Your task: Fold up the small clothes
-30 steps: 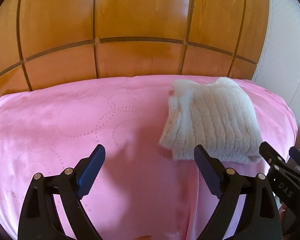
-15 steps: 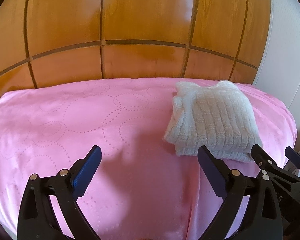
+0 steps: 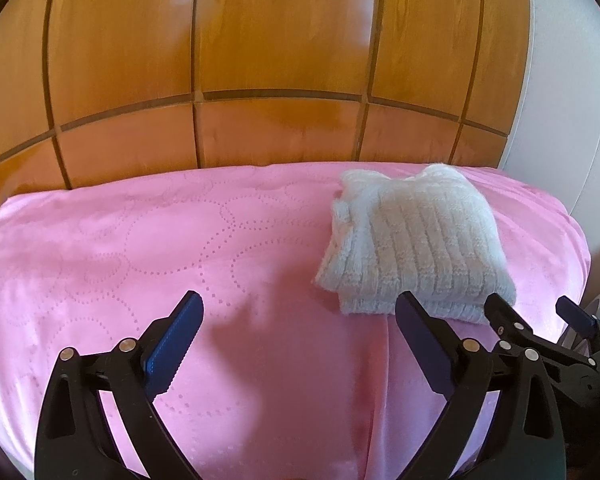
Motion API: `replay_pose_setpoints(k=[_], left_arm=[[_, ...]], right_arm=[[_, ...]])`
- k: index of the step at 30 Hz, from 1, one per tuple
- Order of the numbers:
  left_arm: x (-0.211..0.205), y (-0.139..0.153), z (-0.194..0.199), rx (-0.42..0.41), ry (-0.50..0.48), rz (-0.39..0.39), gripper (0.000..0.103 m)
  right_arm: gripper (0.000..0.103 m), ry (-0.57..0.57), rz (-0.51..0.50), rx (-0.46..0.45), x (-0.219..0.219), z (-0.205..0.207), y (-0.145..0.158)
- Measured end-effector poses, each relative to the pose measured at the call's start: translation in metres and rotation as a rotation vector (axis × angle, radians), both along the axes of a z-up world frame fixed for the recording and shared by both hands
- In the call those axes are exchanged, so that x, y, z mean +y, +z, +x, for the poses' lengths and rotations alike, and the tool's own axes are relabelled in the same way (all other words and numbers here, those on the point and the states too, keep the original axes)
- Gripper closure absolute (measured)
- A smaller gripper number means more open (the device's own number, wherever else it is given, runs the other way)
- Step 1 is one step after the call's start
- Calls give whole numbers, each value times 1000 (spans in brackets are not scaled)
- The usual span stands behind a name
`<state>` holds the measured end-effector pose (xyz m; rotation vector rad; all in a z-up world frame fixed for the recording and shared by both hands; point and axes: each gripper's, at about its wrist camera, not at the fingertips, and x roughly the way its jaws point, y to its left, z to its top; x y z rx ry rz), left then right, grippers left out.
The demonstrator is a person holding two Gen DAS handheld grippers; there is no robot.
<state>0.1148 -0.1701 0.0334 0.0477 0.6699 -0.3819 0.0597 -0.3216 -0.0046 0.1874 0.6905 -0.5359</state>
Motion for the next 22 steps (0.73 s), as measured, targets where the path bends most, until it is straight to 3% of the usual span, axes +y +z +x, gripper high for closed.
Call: replay_pose_setpoints(k=[16, 22], left_arm=[[7, -4, 8, 23, 3, -13, 7], [12, -21, 20, 66, 43, 21, 7]], right_arm=[[2, 16, 6, 8, 3, -1, -4], [2, -47, 34, -19, -36, 0, 4]])
